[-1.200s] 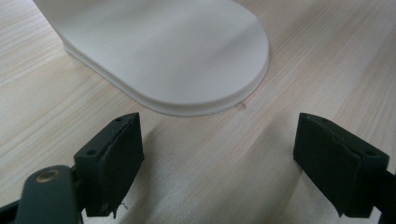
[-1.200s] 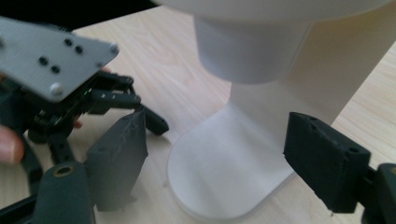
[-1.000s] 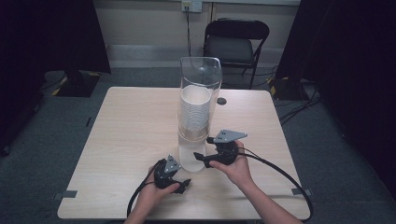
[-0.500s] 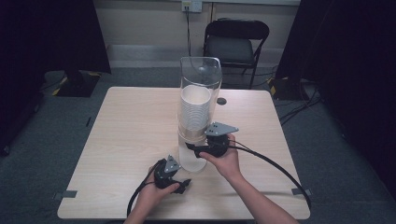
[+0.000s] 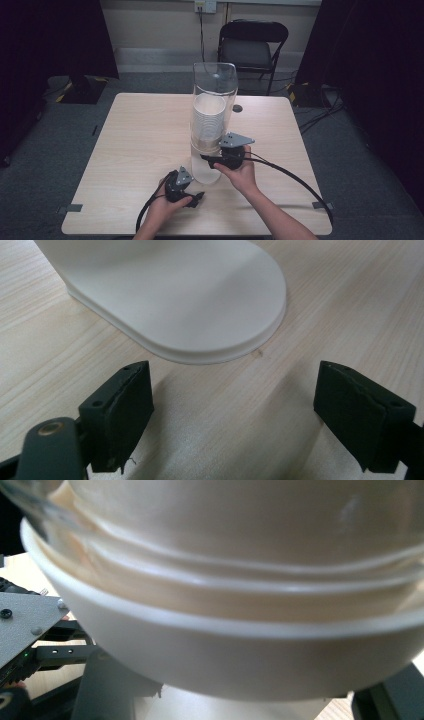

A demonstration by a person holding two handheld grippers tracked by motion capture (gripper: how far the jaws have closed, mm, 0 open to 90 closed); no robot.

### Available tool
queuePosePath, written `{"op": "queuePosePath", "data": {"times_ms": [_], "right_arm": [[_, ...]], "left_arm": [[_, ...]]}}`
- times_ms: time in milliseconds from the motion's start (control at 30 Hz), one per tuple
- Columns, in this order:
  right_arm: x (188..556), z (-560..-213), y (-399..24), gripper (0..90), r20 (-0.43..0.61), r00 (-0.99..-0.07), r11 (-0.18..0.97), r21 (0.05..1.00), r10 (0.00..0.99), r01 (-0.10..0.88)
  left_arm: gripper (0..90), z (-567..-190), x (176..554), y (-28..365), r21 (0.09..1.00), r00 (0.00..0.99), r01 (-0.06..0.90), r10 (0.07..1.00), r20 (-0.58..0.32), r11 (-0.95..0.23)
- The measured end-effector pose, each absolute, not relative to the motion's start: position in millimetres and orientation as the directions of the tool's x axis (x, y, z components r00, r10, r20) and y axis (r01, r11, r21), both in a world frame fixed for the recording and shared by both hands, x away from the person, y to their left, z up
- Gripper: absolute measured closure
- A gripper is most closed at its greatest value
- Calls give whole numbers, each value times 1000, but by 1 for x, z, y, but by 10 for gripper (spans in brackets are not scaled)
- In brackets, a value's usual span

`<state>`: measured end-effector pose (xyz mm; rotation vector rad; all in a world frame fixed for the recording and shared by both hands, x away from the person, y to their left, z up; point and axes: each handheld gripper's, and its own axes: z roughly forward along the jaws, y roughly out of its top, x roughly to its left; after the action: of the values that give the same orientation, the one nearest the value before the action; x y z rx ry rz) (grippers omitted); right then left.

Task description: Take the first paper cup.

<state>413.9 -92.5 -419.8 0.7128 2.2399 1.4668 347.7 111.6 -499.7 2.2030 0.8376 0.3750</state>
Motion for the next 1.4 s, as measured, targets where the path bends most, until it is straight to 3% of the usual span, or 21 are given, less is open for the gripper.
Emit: {"op": "queuePosePath", "data": {"times_ms": [267,367,700,867,1067,1300,1400], "right_arm": [[415,-419,-93,354,-4,-803,314,922,596,229],[418,-416,-94,307,9,-806,307,922,592,236],[417,-418,-92,353,-31,-807,300,936,589,183],[416,-440,-95,372,-56,-815,409,884,577,228],[415,-443,-97,367,-42,-815,390,891,578,232],[415,-436,-98,282,22,-814,324,911,580,256],[415,-429,-97,286,18,-806,304,921,591,244]], "left_arm": [[155,-500,348,111,729,742,456,670,5,-511],[155,-500,348,112,726,745,455,667,8,-516],[155,-500,348,112,728,745,452,667,9,-515],[155,-500,348,112,728,745,452,667,9,-515],[155,-500,348,112,728,745,452,667,9,-515],[155,-500,348,112,726,745,454,667,8,-516],[155,-500,348,112,726,745,454,667,9,-516]]}}
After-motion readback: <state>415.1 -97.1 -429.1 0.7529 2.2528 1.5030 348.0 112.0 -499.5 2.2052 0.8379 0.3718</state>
